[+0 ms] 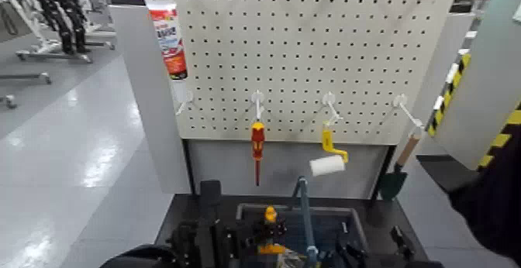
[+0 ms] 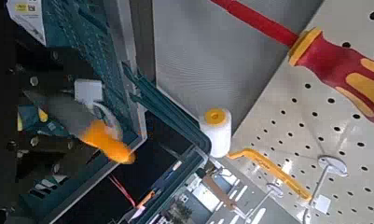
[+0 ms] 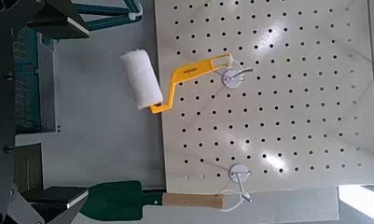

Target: Put the yellow paint brush into the crate.

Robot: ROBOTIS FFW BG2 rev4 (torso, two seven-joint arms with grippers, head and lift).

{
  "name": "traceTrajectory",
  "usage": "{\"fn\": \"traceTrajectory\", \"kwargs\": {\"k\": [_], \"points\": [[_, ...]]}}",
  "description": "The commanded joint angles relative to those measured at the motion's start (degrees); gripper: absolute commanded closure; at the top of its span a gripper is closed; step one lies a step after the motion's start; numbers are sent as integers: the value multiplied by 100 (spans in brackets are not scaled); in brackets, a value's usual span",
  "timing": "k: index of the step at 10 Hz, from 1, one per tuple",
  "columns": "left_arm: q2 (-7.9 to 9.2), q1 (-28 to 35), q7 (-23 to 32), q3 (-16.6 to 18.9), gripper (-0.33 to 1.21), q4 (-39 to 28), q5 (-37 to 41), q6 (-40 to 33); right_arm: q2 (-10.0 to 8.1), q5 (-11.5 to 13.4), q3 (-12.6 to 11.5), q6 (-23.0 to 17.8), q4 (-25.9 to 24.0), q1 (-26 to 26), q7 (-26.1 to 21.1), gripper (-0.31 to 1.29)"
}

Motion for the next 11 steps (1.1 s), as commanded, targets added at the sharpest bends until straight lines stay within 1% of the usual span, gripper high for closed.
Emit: {"fn": "traceTrajectory", "kwargs": {"k": [1,3,5,6,7,8,9,11], "points": [[0,40,77,186,4,-244,-192,42,0,0,-9,0,-3,24,-9,12],[18,154,252,590,11,-859,-1114,139,9,0,-18,0,-11,33,0,12],[26,392,542,837,11,-1334,-1607,34,18,0,-26,0,-11,42,0,12],[26,523,586,898,11,-1457,-1703,-151,18,-9,-18,0,-11,42,0,12],[26,726,753,1004,11,-1659,-1906,-441,18,0,-18,0,-11,42,0,12],[-18,1016,1043,1144,11,-1949,-2319,-696,18,0,-18,0,-11,42,-9,12],[-132,1314,1281,1320,11,-2169,-2784,-1021,27,0,-26,0,-20,50,0,12],[-290,1754,1527,1592,12,-2345,-3277,-1513,27,-9,-35,0,-29,59,0,12]]}}
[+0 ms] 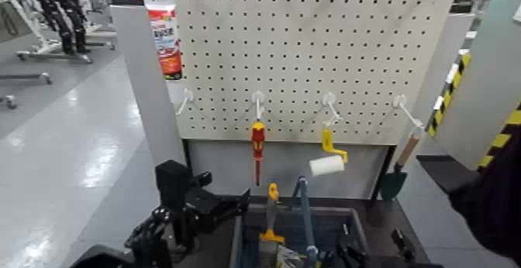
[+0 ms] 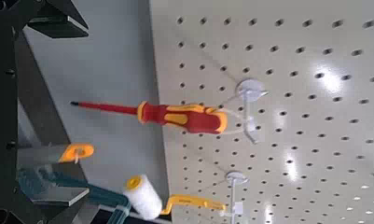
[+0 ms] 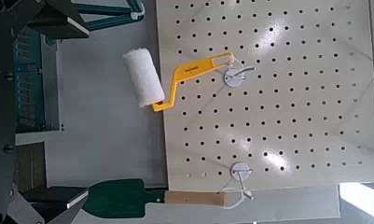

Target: Put the yellow paint brush into the crate.

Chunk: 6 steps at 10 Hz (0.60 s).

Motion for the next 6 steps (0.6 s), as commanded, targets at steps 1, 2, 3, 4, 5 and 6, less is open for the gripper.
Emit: {"fn": "traceTrajectory", "kwargs": {"k": [1,2,3,4,5,6], "points": [[-144,555,300,282,13,-128,-564,-699,1,-34,-11,0,-8,15,9,12],[-152,783,520,361,14,-172,-678,-857,9,-60,-28,0,-8,32,26,12],[-161,1012,766,422,14,-189,-713,-980,9,-60,-37,-9,-8,41,35,12],[-161,1188,950,431,14,-198,-810,-1086,18,-69,-46,-9,-8,50,44,12],[-161,1320,1179,396,14,-242,-968,-1209,18,-78,-46,-18,-17,59,62,12],[-161,1443,1372,343,14,-277,-1073,-1297,18,-69,-55,-61,-8,67,97,12]]}}
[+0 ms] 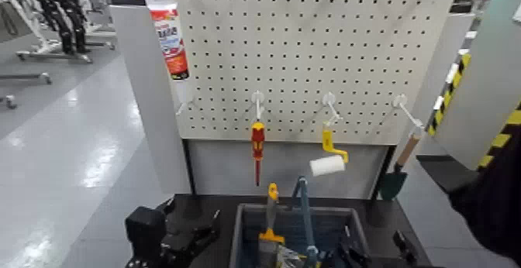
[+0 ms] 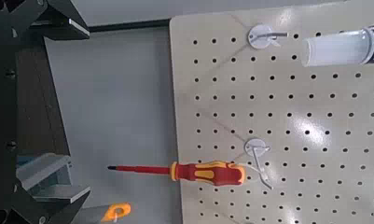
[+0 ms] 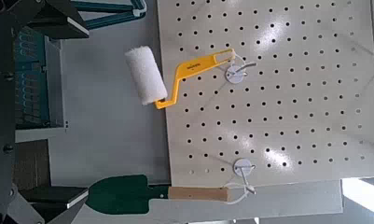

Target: Put the yellow paint brush into the crate.

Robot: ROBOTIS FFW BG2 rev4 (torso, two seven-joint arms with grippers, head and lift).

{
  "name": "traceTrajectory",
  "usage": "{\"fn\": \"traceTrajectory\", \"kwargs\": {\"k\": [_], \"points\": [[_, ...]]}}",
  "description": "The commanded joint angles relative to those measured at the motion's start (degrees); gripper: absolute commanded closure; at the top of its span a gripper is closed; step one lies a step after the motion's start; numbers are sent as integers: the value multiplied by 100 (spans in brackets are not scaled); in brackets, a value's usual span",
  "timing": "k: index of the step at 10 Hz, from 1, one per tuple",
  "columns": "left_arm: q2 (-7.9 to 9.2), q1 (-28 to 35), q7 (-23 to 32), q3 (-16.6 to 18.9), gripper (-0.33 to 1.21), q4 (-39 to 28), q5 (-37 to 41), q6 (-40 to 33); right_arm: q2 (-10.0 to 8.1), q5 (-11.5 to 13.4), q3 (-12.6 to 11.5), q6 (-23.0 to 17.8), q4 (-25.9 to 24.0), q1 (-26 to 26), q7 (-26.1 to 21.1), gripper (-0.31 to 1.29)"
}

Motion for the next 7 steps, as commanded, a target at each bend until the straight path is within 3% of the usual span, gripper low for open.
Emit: {"fn": "traceTrajectory", "kwargs": {"k": [1,3,7], "points": [[9,337,453,-84,15,-117,-298,-293,2,-2,-2,-57,-8,32,34,12],[26,487,796,-111,15,-231,-377,-372,11,7,-2,-66,-8,41,43,12],[53,478,804,-164,15,-249,-421,-416,46,51,-72,-49,-26,59,192,12]]}}
